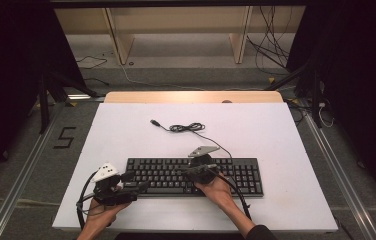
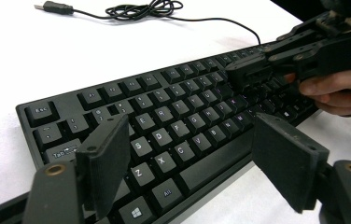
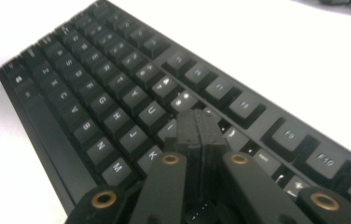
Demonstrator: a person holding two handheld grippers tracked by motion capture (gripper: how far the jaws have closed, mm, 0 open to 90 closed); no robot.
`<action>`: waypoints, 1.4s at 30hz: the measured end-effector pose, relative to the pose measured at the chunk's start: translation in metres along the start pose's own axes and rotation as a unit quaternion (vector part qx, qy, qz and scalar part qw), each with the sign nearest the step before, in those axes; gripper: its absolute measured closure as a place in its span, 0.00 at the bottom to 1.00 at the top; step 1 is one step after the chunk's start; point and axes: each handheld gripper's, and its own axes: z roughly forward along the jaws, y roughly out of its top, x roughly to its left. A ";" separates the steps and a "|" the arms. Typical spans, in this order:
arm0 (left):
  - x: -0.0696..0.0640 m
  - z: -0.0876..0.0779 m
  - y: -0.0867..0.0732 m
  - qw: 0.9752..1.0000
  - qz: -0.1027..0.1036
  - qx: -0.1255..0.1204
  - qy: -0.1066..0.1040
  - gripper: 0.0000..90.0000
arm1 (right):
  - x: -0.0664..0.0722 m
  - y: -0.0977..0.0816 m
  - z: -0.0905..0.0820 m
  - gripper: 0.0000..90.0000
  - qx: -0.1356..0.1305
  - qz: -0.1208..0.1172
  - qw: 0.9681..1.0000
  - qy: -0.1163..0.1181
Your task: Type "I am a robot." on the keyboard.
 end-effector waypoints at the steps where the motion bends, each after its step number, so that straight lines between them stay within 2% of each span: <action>1: 0.000 0.000 0.000 1.000 0.000 0.000 0.001 0.31 | 0.000 0.001 -0.002 1.00 -0.004 0.004 1.000 0.004; 6: 0.000 0.000 0.000 1.000 -0.002 -0.003 0.002 0.31 | 0.000 0.002 -0.006 1.00 -0.017 0.006 1.000 0.012; 10: 0.000 -0.001 0.000 1.000 -0.004 -0.004 0.001 0.31 | 0.002 0.003 -0.007 0.95 -0.021 0.006 1.000 0.021; 11: 0.001 -0.001 0.000 1.000 -0.004 -0.003 0.002 0.31 | 0.003 0.003 -0.009 0.88 -0.025 0.008 0.999 0.031; 13: 0.002 -0.001 0.000 1.000 -0.004 -0.004 0.003 0.31 | 0.005 0.004 -0.010 0.85 -0.030 0.004 0.999 0.037; 17: 0.002 -0.002 0.000 1.000 -0.006 -0.007 0.004 0.31 | 0.010 0.007 -0.012 0.71 -0.033 0.003 0.998 0.049; 20: 0.003 -0.003 0.000 1.000 -0.006 -0.008 0.005 0.31 | 0.014 0.008 -0.012 0.66 -0.033 -0.001 0.998 0.059; 23: 0.004 -0.003 0.000 1.000 -0.007 -0.011 0.006 0.31 | 0.017 0.009 -0.012 0.57 -0.033 -0.006 0.998 0.060; 28: 0.005 -0.004 0.000 1.000 -0.008 -0.010 0.008 0.31 | 0.021 0.010 -0.014 0.50 -0.034 -0.006 0.997 0.069; 42: 0.009 -0.005 0.000 1.000 -0.012 -0.011 0.013 0.31 | 0.032 0.010 -0.012 0.47 -0.033 -0.015 0.996 0.084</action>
